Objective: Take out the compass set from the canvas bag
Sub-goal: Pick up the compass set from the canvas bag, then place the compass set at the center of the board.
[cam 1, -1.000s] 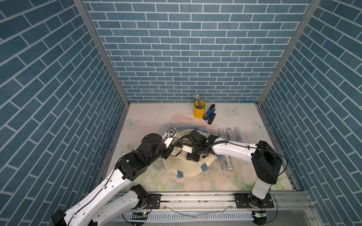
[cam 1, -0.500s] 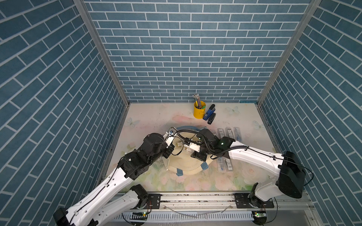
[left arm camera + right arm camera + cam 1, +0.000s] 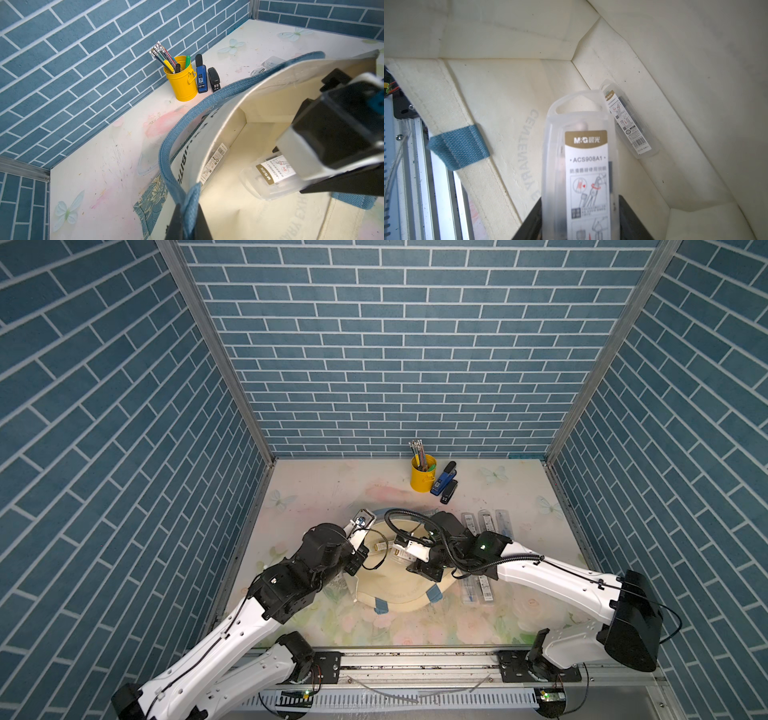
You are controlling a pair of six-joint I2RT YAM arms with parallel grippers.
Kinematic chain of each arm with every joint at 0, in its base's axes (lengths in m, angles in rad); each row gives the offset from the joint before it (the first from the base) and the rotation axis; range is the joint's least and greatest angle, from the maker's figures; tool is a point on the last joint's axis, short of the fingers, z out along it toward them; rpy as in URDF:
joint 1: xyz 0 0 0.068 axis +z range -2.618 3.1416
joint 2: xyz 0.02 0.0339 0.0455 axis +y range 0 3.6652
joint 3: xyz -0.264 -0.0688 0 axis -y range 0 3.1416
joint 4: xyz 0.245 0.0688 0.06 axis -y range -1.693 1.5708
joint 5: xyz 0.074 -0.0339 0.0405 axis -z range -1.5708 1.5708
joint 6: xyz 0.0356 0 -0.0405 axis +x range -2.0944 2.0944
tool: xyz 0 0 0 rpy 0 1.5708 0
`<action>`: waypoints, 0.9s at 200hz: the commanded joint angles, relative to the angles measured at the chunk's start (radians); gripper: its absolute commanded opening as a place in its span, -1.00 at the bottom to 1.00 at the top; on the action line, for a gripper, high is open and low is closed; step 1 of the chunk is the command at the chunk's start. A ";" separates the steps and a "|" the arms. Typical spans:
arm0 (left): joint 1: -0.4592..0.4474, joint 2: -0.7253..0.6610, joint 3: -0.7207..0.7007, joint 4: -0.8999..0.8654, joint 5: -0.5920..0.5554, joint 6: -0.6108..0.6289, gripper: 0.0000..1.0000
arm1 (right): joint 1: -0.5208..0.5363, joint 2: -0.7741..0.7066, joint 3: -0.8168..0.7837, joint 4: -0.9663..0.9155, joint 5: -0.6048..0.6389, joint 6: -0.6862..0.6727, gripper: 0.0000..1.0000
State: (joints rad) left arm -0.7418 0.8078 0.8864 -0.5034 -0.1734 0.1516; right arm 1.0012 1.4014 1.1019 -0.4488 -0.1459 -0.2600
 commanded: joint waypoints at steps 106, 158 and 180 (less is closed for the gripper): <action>0.004 -0.016 0.009 0.022 0.000 -0.023 -1.00 | -0.001 -0.292 0.178 -0.170 -0.023 0.033 -0.49; 0.005 0.002 0.021 0.035 0.016 -0.020 -1.00 | -0.127 -0.272 0.308 -0.307 0.131 0.075 -0.51; 0.008 0.008 0.023 0.045 0.033 -0.017 -1.00 | -0.198 -0.278 0.275 -0.347 0.153 0.146 -0.51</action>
State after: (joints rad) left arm -0.7410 0.8127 0.8867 -0.5018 -0.1658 0.1387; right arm 0.8616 1.1259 1.3678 -0.6899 -0.0475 -0.2031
